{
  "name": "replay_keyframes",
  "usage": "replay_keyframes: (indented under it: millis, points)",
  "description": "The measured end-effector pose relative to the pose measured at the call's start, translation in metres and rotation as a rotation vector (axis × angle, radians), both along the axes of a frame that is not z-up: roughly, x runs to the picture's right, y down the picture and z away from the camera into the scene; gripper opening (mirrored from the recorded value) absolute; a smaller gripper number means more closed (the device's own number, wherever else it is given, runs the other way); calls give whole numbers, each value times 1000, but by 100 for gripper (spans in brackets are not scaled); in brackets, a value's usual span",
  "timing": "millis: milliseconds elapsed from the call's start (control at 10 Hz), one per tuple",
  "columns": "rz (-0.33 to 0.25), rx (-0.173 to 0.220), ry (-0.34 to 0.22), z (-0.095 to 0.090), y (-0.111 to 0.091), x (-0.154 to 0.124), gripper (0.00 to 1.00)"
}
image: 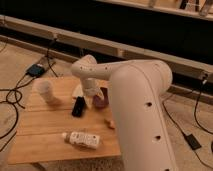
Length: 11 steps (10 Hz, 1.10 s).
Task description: Pick up the ceramic bowl
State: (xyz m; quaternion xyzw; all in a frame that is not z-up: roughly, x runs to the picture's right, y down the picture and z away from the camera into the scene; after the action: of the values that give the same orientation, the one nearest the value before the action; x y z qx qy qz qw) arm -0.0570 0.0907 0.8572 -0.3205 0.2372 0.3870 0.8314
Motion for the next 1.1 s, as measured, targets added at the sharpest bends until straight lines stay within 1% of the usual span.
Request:
replay_keyframes:
  millis: [200,500,1000,1100]
  points:
    - [-8,-12,7,7,5,-1,65]
    - [-6,-22,18,16,8,2,65]
    - [-36,-57,33,28,23,3,65]
    - [-42,-63,35,29,25,3,64]
